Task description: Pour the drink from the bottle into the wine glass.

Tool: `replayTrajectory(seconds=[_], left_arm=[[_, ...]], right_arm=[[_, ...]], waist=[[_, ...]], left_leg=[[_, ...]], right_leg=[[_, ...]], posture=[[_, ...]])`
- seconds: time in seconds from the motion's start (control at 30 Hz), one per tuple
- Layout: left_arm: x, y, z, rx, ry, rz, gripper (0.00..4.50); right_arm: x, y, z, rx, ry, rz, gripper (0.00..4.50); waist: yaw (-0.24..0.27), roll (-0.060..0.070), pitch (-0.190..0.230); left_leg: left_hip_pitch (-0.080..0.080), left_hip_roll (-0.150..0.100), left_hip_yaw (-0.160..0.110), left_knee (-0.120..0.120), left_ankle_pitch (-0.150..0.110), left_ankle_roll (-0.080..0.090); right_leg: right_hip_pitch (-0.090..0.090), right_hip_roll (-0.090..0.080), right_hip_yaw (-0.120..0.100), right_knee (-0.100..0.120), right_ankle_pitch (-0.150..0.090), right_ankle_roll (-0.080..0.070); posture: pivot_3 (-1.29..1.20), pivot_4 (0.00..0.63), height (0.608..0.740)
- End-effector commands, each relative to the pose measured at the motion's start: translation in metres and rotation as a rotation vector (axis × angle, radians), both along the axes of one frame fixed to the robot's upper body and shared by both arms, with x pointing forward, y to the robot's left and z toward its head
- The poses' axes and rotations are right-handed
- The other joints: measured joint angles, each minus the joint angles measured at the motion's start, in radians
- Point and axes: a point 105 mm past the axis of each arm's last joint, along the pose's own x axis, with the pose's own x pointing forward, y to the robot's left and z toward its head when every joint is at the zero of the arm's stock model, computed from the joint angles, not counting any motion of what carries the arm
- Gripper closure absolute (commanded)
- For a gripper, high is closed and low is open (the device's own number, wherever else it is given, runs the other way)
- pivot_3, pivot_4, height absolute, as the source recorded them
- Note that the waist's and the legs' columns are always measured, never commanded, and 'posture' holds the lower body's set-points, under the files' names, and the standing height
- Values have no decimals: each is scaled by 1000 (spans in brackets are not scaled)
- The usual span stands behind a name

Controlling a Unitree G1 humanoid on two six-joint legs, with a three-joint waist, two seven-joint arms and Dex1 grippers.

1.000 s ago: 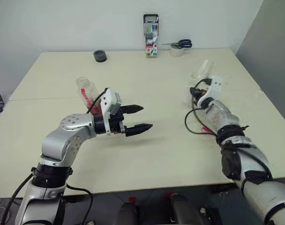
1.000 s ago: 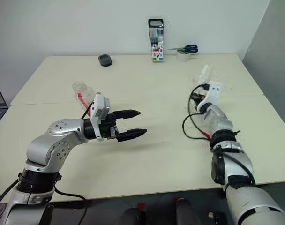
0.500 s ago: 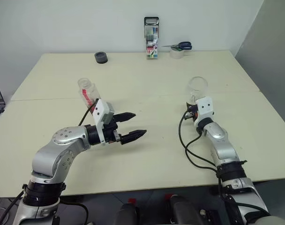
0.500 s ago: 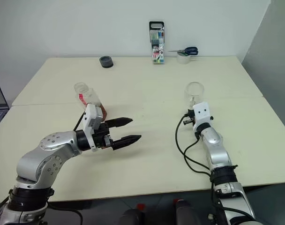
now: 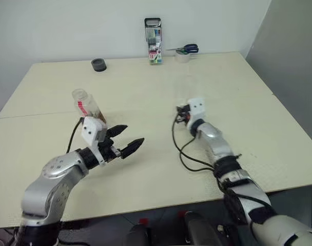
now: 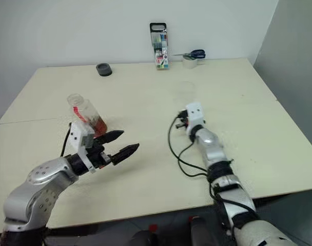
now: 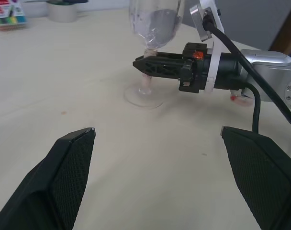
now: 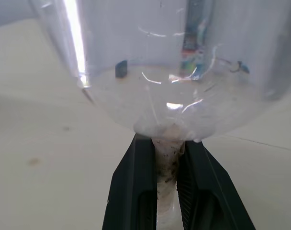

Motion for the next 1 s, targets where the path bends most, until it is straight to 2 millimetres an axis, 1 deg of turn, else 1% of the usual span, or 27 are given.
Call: replayTrajectory(seconds=[0.03,0.13,0.23,0.43,0.73,0.8,0.87,0.97,1.0], left_arm=[[-11,10,15,5,-73,82,0],[-19,16,13,6,-75,137,0],[-26,19,11,8,-75,171,0],[-27,23,12,6,-83,202,0],[-20,24,13,4,-87,188,0],[-18,25,13,2,-88,182,0],[-17,25,12,3,-86,174,0],[-14,25,12,6,-86,162,0],[-12,26,13,7,-88,160,0]], right_arm=[[-5,29,16,-4,-80,84,4140],[-12,44,6,-35,-78,131,4140],[-17,51,-7,-64,-62,152,4140],[-16,47,-14,-90,-56,135,4140],[-15,45,-25,-101,-2,127,4140],[-16,44,-26,-98,4,126,3502],[-16,43,-27,-101,2,124,2967],[-16,40,-30,-113,-5,117,1925],[-16,39,-30,-114,-7,116,1505]], waist=[[4,0,0],[19,0,0],[32,0,0],[32,1,0],[32,0,0],[32,0,0],[32,1,0],[30,1,1],[30,1,1]], left_leg=[[-1,0,0,0,0,0],[-3,-3,-3,1,0,-1],[-6,-4,-5,3,1,-2],[-5,-3,-7,3,1,-2],[-5,-3,-7,3,1,-2],[-5,-3,-7,3,1,-2],[-4,-3,-7,3,1,-2],[-5,-3,-6,3,1,-2],[-6,-3,-6,3,1,-2]], right_leg=[[0,0,0,-1,0,0],[0,-3,-1,-3,0,0],[0,-3,-2,-3,0,0],[0,-2,-4,-1,0,0],[1,-2,-4,-1,0,0],[1,-2,-4,-1,0,0],[1,-2,-4,-1,0,0],[0,-2,-3,-1,0,0],[0,-2,-4,-1,0,0]], posture=[[0,150,740],[0,150,740],[0,150,740],[0,150,740],[0,150,740],[0,150,740],[0,150,740],[0,150,740],[0,150,740]])
